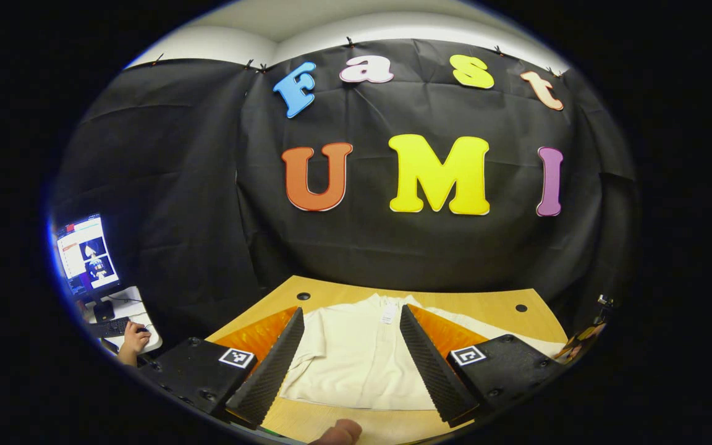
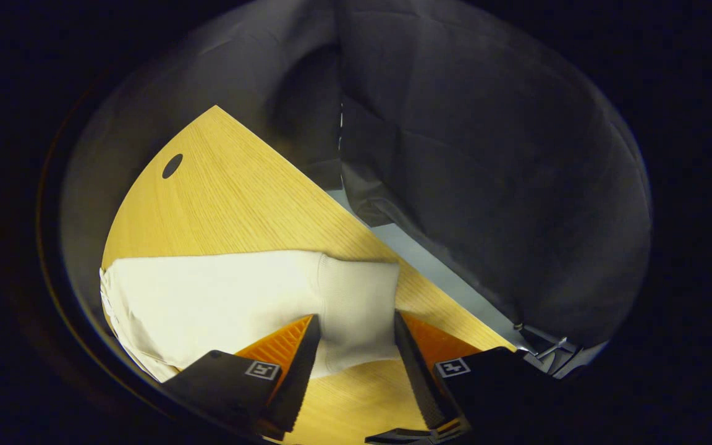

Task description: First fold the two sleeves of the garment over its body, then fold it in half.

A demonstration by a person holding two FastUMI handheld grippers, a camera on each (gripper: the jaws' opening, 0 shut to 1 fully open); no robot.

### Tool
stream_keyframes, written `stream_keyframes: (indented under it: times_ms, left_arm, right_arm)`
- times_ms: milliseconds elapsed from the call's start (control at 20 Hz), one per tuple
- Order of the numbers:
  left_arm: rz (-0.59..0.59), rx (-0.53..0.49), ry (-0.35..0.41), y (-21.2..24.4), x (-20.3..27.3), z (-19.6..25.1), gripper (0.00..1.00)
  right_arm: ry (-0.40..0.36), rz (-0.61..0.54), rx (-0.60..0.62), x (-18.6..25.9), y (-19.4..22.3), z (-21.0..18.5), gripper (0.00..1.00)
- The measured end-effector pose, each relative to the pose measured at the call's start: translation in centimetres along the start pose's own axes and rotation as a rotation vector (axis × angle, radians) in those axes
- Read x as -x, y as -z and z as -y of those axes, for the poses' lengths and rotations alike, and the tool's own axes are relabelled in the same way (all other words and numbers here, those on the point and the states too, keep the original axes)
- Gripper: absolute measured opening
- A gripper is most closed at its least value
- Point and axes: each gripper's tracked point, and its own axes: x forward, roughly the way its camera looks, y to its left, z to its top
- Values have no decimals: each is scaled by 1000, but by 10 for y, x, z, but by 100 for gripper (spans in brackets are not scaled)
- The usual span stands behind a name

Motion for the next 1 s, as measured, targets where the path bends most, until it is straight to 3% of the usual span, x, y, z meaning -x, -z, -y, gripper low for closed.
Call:
stream_keyframes:
  times_ms: [50,100,200,350,400,650,1000]
  left_arm:
    - [0,-2,0,-1,-2,-3,99]
    - [3,-6,-2,-1,-5,-7,99]
    - [1,-12,7,0,-10,-9,99]
    - [5,-24,17,1,-18,-15,99]
    - [15,-28,19,-1,-22,-17,99]
    - [33,-45,63,3,-35,-24,99]
    - [36,-15,122,9,-52,-41,99]
  right_arm:
    - [0,-1,2,1,0,-1,70]
    - [-31,-3,4,1,-2,-9,70]
    - [-49,-30,20,0,3,-17,29]
    - [-74,-29,27,7,2,-21,27]
    - [-75,-27,19,7,1,-23,6]
    - [-112,7,13,45,-6,-37,5]
    - [-207,49,47,108,-6,-94,5]
